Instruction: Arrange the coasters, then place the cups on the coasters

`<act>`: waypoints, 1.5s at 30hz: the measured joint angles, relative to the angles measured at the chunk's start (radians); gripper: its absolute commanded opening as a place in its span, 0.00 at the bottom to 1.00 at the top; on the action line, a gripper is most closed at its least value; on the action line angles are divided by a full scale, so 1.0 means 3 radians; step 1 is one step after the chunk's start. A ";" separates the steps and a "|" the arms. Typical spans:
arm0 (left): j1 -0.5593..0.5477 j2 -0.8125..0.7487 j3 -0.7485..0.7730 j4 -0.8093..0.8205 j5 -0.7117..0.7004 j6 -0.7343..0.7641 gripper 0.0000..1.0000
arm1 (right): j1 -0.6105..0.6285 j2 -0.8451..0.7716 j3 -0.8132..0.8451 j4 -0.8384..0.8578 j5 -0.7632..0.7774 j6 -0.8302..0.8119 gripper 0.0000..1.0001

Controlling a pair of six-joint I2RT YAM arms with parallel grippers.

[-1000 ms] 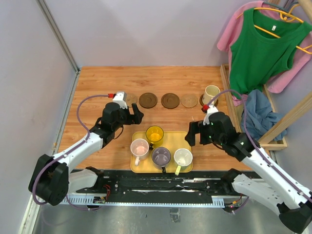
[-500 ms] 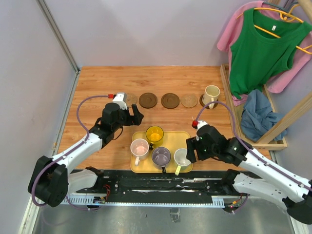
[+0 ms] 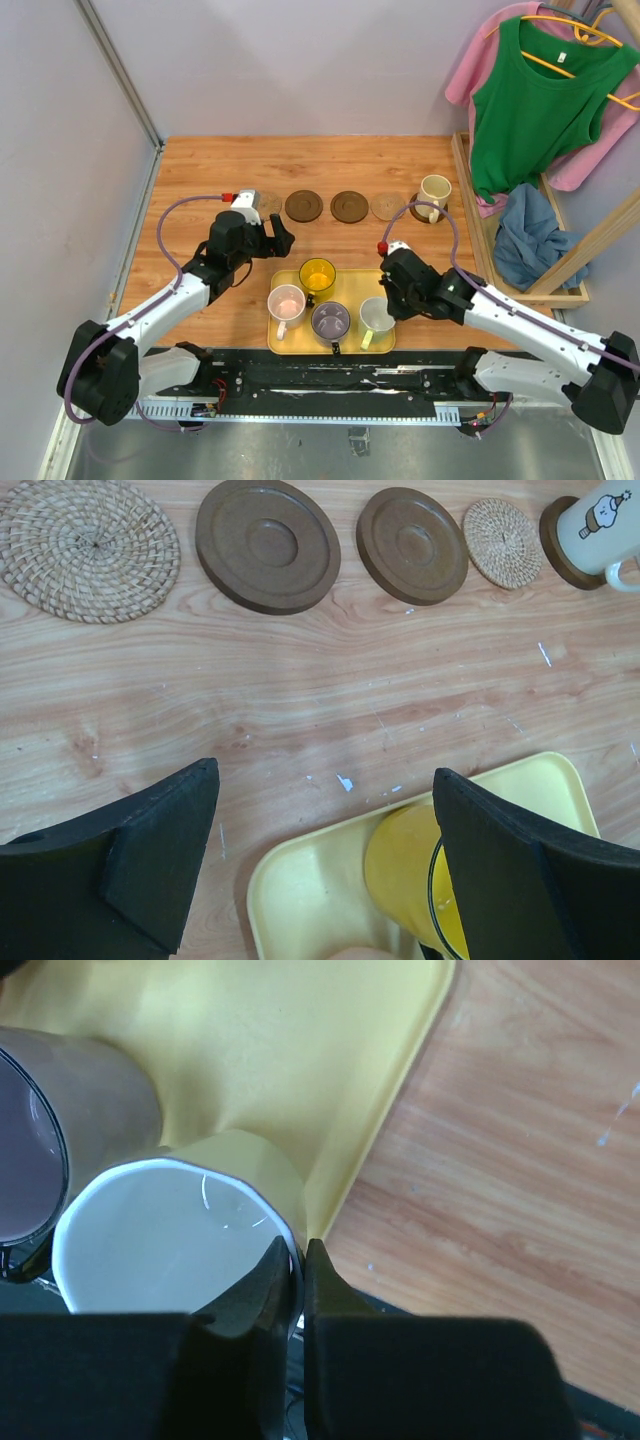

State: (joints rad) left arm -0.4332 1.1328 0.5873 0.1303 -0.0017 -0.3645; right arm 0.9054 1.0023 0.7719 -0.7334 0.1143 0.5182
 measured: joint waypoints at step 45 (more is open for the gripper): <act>0.0000 0.0093 -0.0038 0.0160 0.0025 -0.0011 0.92 | -0.0197 0.0896 0.0601 0.1150 0.0833 -0.1455 0.72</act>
State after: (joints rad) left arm -0.4332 1.1606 0.5758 0.1783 0.0059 -0.3679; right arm 0.8463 1.2713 0.9524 -0.3885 0.3641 0.0818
